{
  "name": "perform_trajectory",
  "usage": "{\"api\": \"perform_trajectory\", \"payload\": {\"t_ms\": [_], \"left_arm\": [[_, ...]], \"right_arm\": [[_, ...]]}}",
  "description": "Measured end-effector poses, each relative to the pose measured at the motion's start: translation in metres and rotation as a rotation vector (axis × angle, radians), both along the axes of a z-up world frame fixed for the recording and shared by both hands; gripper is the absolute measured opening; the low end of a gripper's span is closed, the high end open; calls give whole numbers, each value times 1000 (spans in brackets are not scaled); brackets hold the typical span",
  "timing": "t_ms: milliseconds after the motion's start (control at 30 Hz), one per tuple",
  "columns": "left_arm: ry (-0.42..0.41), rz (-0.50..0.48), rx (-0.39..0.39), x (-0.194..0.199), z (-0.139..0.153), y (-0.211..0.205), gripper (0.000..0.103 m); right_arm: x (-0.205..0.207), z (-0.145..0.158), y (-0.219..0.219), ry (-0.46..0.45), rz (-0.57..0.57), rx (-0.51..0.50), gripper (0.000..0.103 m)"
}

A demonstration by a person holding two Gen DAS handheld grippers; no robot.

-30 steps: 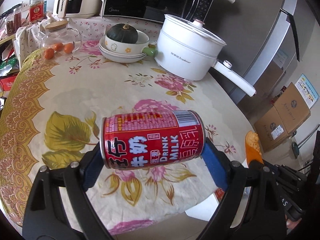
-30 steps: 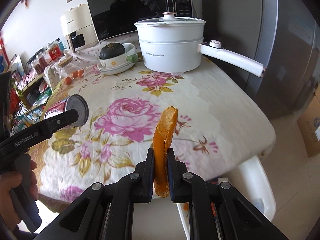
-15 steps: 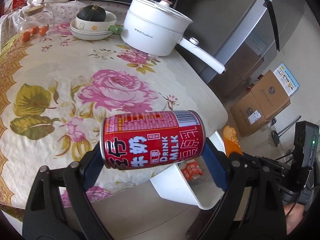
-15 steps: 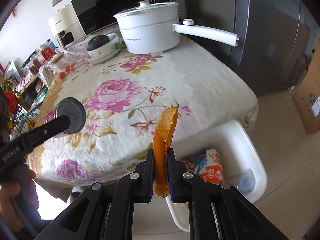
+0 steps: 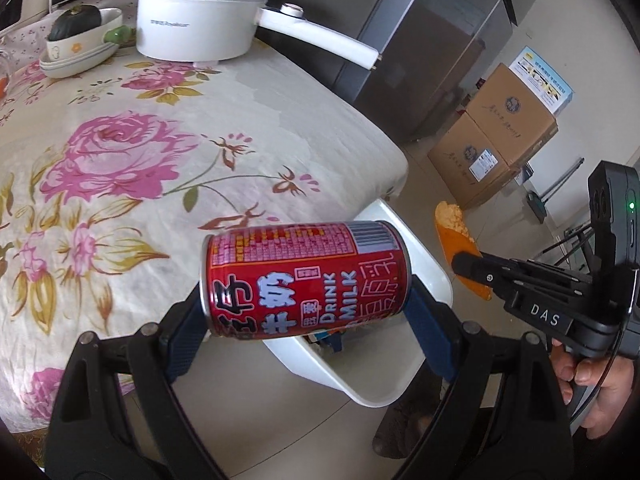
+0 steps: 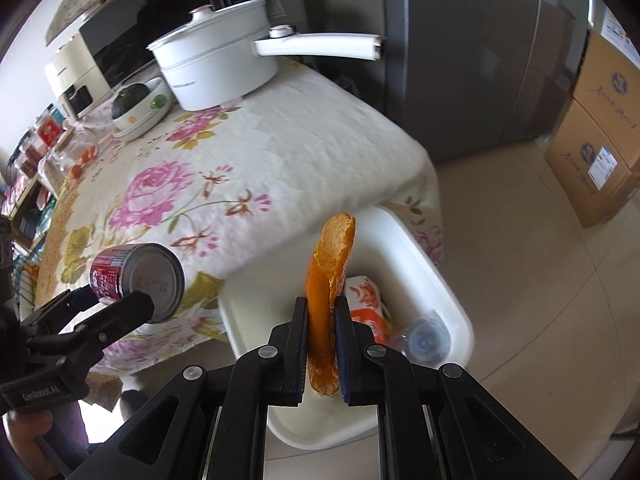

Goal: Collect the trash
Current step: 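Carry the milk can and orange peel over the white bin with both grippers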

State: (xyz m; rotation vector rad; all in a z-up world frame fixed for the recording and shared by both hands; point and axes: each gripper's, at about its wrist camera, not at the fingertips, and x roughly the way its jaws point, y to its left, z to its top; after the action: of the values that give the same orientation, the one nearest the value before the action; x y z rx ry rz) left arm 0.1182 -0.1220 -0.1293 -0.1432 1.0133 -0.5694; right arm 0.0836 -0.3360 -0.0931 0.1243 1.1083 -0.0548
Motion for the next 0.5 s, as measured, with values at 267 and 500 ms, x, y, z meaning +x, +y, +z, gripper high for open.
{"api": "perform_trajectory", "payload": {"t_ms": [267,500], "left_arm": [[14,-69,39,-1,-13,-43,91],[-68,-82,173,-4,-12,-65,98]], "right_arm": [[-10,-6,-35,27,-50,-16,13],[-17,-6,-55,37,-66,-27,14]]}}
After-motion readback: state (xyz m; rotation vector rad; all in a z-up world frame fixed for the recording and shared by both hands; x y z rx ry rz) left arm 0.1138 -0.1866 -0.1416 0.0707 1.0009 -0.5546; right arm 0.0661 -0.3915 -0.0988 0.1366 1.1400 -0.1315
